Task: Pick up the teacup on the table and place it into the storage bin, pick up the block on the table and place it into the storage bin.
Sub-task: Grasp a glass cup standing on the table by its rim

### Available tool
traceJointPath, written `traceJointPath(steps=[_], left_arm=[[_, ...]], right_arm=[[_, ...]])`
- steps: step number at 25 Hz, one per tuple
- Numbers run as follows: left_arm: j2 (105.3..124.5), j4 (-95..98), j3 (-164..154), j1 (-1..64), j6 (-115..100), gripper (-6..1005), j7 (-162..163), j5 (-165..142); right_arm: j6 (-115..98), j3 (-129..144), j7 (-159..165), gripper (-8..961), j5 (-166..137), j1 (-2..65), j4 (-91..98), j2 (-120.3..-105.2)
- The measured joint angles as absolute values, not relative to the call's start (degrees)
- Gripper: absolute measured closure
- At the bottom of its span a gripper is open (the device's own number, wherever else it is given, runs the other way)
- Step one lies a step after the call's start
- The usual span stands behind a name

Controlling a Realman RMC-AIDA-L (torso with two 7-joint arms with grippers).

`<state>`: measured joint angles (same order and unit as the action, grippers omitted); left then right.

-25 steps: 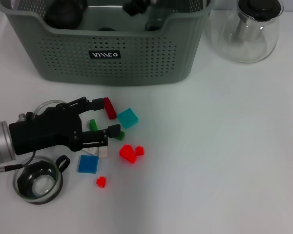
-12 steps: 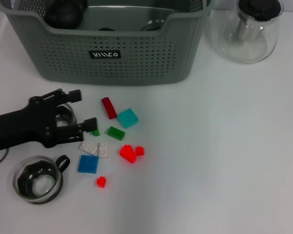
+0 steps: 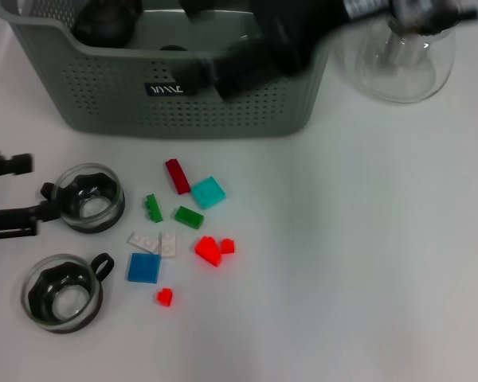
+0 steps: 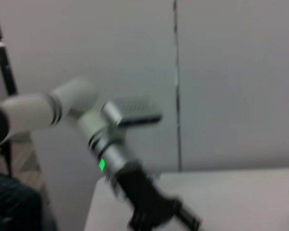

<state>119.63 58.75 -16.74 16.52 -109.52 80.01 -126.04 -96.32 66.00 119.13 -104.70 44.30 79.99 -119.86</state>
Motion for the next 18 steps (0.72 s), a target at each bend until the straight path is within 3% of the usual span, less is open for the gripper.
traceJointPath(steps=[4,7,18], left_arm=[[118.70,66.7,-16.8,16.7,-113.0,161,86.5,-131.1],[119.04,73.6,-16.8,17.3,-115.1,161,90.4,-135.4],[124.48,92.3,-31.7,18.3,-116.8,164,103.9,-148.4]], right_arm=[[-101.2,66.4,118.0,97,-106.2,42.0,77.5,-119.74],[-103.1,66.6,117.8,101,-108.8,41.8,74.7,-119.84],[-100.6,67.4,113.7,99,-113.4,44.7,62.8,-120.05]])
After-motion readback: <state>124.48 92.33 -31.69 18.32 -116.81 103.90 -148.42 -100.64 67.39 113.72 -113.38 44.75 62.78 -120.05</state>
